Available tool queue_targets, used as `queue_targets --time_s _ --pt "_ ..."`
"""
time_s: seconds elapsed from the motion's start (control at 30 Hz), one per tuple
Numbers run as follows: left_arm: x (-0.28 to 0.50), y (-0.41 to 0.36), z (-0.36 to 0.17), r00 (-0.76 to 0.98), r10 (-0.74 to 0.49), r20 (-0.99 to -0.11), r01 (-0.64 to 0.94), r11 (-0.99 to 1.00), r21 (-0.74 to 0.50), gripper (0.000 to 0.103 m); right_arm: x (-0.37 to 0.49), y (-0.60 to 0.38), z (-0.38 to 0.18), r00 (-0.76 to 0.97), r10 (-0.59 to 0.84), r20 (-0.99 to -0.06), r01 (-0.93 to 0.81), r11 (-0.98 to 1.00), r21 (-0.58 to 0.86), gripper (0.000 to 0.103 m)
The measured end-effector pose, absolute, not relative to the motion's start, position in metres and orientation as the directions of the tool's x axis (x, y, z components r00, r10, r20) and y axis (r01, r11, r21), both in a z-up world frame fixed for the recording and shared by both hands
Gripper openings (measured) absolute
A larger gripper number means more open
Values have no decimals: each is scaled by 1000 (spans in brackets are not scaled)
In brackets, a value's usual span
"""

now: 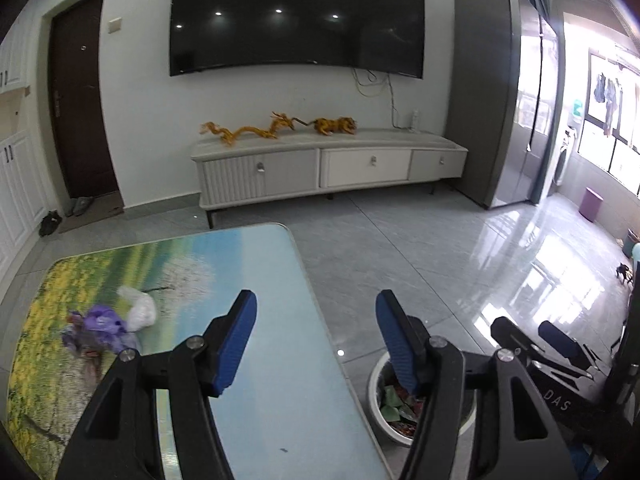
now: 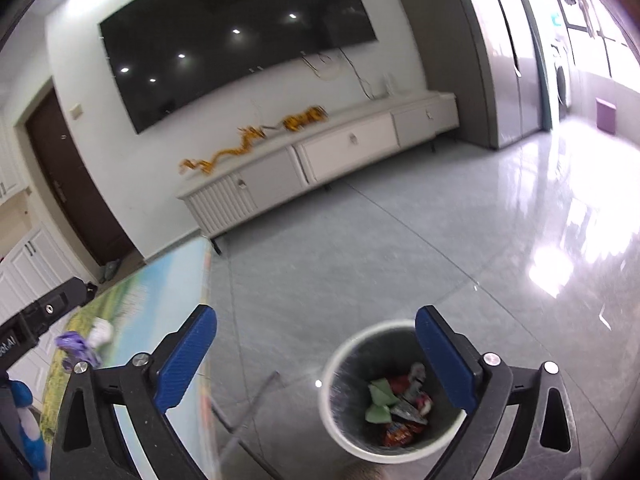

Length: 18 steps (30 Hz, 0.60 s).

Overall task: Collect trash
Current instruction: 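Move both tools back over the remaining trash on the table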

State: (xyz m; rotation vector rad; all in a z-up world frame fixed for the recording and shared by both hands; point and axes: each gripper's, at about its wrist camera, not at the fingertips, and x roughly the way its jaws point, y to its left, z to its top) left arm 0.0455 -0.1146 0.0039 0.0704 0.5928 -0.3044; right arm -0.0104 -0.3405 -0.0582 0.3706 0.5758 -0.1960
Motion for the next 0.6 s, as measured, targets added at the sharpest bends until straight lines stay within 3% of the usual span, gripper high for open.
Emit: queue_targets --time_s 0.13,0.3,0.4,0.6 --pt "26 -71 35 860 -181 -476 199 980 -12 78 -12 -293 -21 867 -73 -493 219 944 246 103" --pt "-4 -27 55 913 -101 -396 106 994 -10 83 -24 -247 2 889 -107 -445 216 955 201 103" --pt "-23 -5 64 931 -71 -357 63 997 -36 93 -30 -230 5 895 -113 -432 215 957 194 103" --pt "-53 25 76 953 -23 -301 8 999 -52 94 -42 -201 17 910 -131 -393 201 969 143 103"
